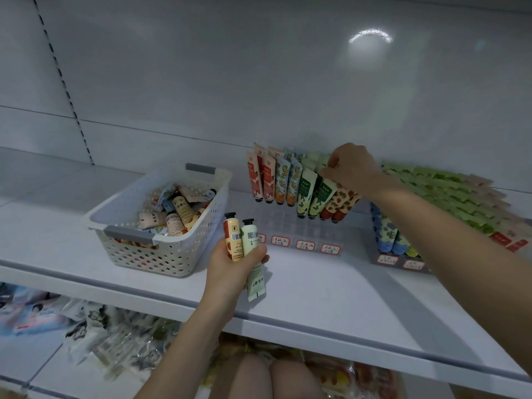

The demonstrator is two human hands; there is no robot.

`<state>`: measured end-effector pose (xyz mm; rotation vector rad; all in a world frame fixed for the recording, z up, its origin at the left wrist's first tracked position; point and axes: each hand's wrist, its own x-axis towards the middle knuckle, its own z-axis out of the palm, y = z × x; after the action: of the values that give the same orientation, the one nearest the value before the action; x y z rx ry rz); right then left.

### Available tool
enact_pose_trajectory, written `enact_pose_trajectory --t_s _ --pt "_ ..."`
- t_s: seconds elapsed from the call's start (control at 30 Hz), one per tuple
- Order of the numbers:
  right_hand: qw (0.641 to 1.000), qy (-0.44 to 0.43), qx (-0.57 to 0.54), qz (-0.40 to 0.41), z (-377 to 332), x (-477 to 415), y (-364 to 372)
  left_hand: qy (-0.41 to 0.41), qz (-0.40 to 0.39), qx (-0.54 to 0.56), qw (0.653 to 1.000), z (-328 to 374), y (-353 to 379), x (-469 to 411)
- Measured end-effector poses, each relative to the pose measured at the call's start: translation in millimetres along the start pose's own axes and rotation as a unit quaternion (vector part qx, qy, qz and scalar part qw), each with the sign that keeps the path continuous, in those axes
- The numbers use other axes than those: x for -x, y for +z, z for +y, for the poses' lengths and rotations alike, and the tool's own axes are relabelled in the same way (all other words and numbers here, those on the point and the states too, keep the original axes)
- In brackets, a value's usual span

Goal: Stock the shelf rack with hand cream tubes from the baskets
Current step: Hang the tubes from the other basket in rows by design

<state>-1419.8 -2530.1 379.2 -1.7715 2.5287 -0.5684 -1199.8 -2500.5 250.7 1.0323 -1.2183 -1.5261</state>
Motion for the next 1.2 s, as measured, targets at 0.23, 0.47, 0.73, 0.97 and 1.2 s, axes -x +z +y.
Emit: enact_pose_trajectory --t_s 0.23,0.47,0.73,0.97,1.2 --pt "0.993 0.033 0.116 -0.01 8 0 0 -0.005 -0.003 -0.009 1.0 -1 3 1" --pt "0.991 0.019 0.13 0.015 4 -9 13 -0.006 0.003 -0.015 1.0 -1 3 2" --pt "0.994 0.01 0.104 0.02 6 -8 13 -0.012 -0.005 -0.012 1.0 -2 4 3" --pt "0.996 0.016 0.083 0.027 8 -6 11 -0.021 -0.023 0.003 1.0 0 4 5" --pt "0.997 0.006 0.066 0.045 9 -3 7 -0.011 -0.027 0.001 1.0 3 5 9"
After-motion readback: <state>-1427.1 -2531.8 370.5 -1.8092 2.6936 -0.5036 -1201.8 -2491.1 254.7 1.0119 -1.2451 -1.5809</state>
